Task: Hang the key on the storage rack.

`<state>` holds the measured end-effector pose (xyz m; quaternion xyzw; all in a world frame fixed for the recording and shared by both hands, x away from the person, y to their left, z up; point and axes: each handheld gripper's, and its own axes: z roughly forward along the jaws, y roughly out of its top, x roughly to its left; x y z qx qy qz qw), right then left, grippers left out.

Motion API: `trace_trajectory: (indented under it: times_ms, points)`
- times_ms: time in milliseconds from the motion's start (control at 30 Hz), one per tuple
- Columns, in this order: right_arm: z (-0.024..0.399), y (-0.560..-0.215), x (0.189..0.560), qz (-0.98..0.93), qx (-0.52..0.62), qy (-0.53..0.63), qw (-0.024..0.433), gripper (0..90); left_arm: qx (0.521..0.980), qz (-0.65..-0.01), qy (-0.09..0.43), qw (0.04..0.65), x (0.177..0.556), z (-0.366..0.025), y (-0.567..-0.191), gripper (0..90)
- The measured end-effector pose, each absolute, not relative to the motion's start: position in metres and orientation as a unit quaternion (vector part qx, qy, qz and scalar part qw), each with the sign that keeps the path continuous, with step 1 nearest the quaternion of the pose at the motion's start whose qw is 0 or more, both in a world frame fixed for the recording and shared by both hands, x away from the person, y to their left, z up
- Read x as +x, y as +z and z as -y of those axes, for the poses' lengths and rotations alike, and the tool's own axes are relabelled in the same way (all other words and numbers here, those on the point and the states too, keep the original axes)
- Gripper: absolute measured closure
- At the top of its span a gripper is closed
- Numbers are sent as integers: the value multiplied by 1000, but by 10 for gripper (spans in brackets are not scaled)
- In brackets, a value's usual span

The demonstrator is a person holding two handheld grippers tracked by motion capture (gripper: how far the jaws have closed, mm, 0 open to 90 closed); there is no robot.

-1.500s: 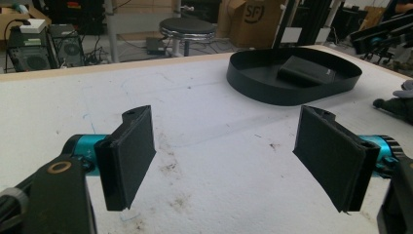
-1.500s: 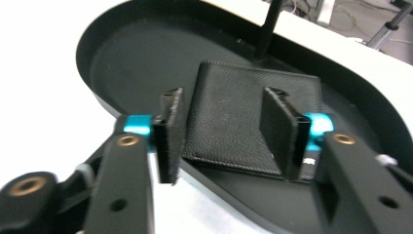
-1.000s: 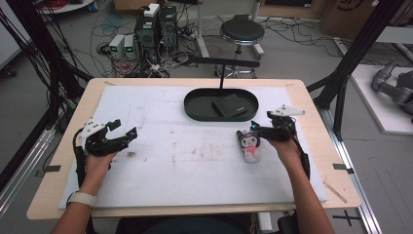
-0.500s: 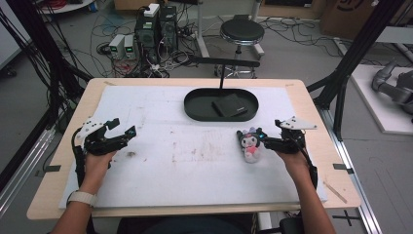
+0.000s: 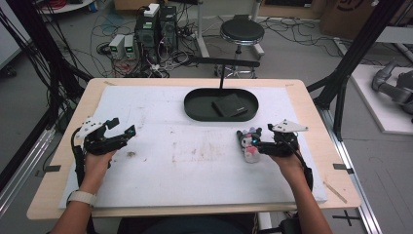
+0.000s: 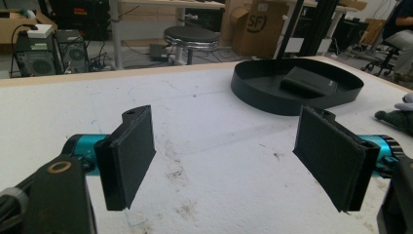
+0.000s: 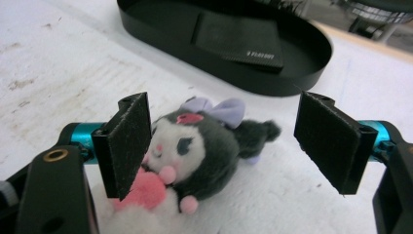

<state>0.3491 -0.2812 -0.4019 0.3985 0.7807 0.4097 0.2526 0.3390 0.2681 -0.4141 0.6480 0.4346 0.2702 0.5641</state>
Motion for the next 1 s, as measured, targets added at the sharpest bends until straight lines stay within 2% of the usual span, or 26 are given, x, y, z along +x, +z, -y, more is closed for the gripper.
trace_trajectory:
  times_ms: [200, 433, 500, 767, 867, 933, 1000]
  points:
    - [266, -406, 351, -795, 400, 394, 232, 210, 651, -434, 271, 561, 339, -267, -414, 223]
    - [241, -421, 350, -836, 396, 284, 251, 199, 652, -434, 271, 559, 339, -265, -414, 223]
    - [240, -425, 353, -839, 401, 280, 239, 188, 653, -434, 271, 559, 339, -265, -414, 223]
    - [230, -422, 349, -842, 392, 266, 259, 197, 654, -433, 272, 558, 339, -266, -415, 223]
    - [226, -428, 351, -851, 393, 236, 257, 148, 653, -434, 271, 558, 339, -266, -415, 223]
    - [225, -433, 354, -857, 397, 224, 241, 189, 654, -434, 271, 558, 338, -266, -415, 223]
    - [225, -431, 353, -862, 382, 230, 241, 324, 653, -433, 271, 558, 338, -266, -414, 223]
